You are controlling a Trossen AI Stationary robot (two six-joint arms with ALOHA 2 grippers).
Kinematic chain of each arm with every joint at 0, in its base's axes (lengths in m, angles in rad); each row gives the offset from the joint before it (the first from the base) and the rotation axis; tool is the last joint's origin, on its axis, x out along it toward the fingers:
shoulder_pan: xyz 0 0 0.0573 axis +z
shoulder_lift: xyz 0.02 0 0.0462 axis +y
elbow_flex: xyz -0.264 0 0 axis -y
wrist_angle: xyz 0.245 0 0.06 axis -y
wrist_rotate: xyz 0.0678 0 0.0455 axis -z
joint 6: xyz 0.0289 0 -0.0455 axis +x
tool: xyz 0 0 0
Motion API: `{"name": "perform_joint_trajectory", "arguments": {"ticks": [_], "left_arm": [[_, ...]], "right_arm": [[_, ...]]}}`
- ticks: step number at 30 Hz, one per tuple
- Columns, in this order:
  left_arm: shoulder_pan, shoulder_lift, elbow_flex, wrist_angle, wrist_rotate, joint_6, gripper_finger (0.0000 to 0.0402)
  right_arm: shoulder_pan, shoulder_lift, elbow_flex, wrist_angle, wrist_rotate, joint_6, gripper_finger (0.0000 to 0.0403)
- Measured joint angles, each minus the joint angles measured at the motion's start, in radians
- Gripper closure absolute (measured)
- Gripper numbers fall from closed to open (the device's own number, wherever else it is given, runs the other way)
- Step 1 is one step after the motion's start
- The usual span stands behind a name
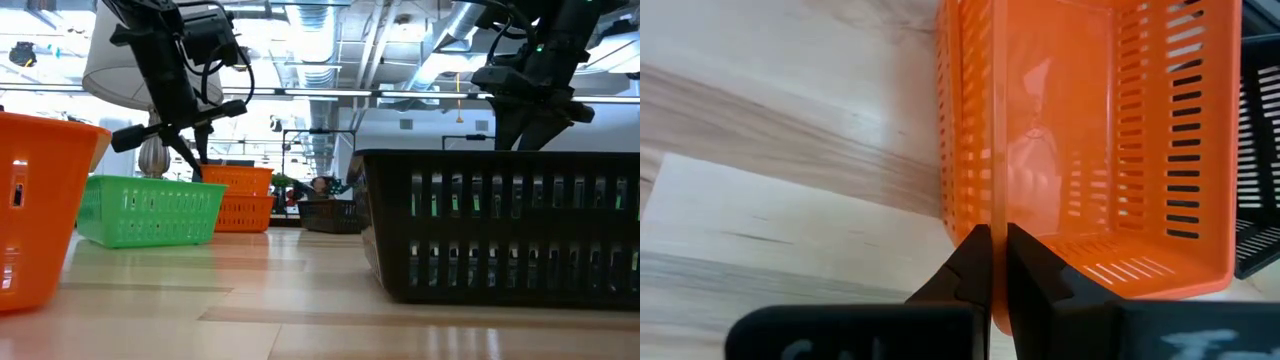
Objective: Stack baskets by color
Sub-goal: Stack the middle orange bin on top of the top orange bin, then stack the middle black bin on top of the top black bin
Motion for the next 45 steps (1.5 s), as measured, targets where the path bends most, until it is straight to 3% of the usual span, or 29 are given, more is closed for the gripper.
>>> {"name": "perform_joint_trajectory", "arguments": {"ticks": [5, 14, 23, 27, 33, 38, 45], "left_arm": [[0.0, 0.0, 0.0, 0.0, -0.001, -0.001, 0.0381], [0.0, 0.0, 0.0, 0.028, -0.02, 0.02, 0.0302], [0.037, -0.059, 0.0, 0.149, 0.01, 0.241, 0.0246], [0.038, -0.132, 0.0, 0.199, 0.052, 0.448, 0.0237], [0.024, -0.241, 0.0, 0.168, 0.186, 0.603, 0.0239], [-0.027, -0.269, 0.0, 0.177, 0.257, 0.635, 0.0239], [-0.104, -0.234, 0.0, 0.254, 0.219, 0.627, 0.0239]], "right_arm": [[0.0, 0.0, 0.0, 0.0, 0.0, 0.0, 0.0179], [0.0, 0.0, 0.0, 0.0, 0.0, 0.0, 0.0179], [0.0, 0.0, 0.0, 0.0, -0.001, 0.0, 0.0179], [0.0, 0.0, 0.0, 0.0, -0.002, 0.0, 0.0179], [0.0, 0.0, 0.0, 0.005, -0.004, 0.0, 0.0179], [-0.019, 0.0, 0.0, 0.089, -0.004, 0.007, 0.0179], [-0.089, 0.0, 0.0, 0.209, -0.014, -0.015, 0.0179]]}}
